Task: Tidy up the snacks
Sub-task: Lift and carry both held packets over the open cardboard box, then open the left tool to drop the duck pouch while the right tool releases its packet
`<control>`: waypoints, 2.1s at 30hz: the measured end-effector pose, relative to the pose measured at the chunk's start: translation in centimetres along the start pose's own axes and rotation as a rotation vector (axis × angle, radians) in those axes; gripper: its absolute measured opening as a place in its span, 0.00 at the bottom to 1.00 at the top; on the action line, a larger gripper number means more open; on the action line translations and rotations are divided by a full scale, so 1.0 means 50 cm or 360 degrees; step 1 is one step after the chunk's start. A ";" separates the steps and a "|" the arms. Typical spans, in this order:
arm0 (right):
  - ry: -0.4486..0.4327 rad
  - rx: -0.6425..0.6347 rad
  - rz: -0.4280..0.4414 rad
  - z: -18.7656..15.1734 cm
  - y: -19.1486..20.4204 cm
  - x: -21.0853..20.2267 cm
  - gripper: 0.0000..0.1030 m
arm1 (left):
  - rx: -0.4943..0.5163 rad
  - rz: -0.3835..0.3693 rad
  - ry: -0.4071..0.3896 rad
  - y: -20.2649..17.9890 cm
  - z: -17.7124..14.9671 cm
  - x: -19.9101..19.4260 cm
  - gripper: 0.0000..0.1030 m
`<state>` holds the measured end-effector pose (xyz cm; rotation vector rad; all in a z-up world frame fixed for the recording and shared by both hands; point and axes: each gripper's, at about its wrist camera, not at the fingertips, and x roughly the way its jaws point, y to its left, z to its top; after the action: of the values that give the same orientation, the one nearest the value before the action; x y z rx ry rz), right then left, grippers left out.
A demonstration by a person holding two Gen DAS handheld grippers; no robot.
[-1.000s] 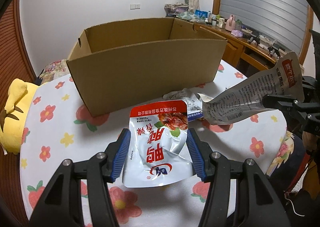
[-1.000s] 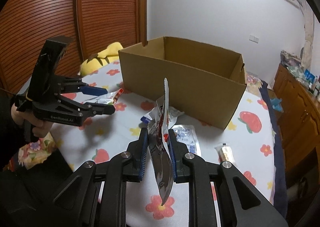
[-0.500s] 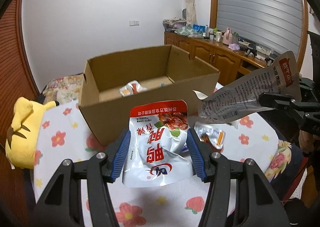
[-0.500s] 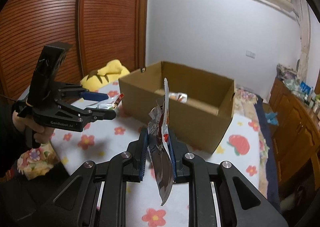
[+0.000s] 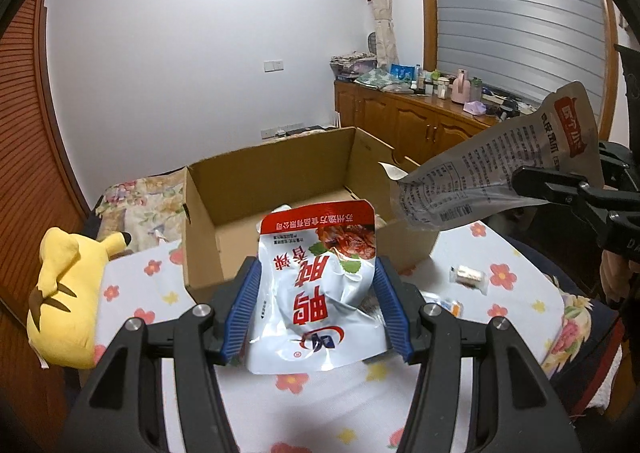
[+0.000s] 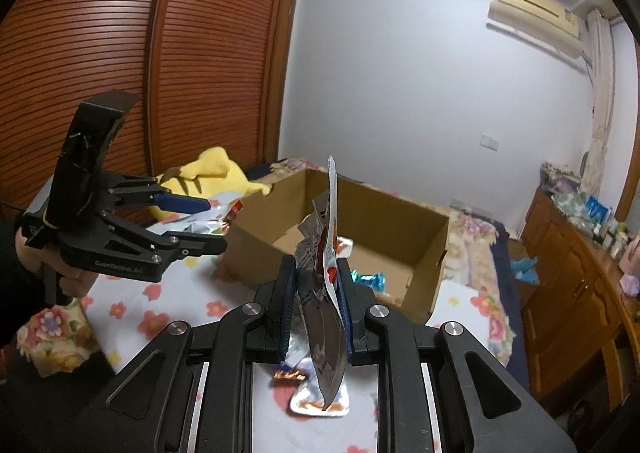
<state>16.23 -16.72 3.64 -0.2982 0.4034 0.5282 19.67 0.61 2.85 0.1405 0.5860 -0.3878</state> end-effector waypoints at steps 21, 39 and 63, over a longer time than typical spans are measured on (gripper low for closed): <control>0.0110 0.0042 0.0007 0.001 -0.100 0.149 0.17 | -0.0033 0.0078 0.0128 0.065 0.056 0.152 0.56; 0.0314 0.0097 0.0050 -0.011 -0.150 0.264 0.17 | -0.0068 0.0102 0.0250 0.090 0.077 0.258 0.59; 0.0356 0.0194 0.0265 0.022 -0.113 0.340 0.16 | -0.0138 0.0124 0.0228 0.123 0.064 0.249 0.59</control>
<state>33.01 -13.71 -1.97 -0.2071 0.6792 0.6327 33.23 1.54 -1.42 0.1078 0.7354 -0.2777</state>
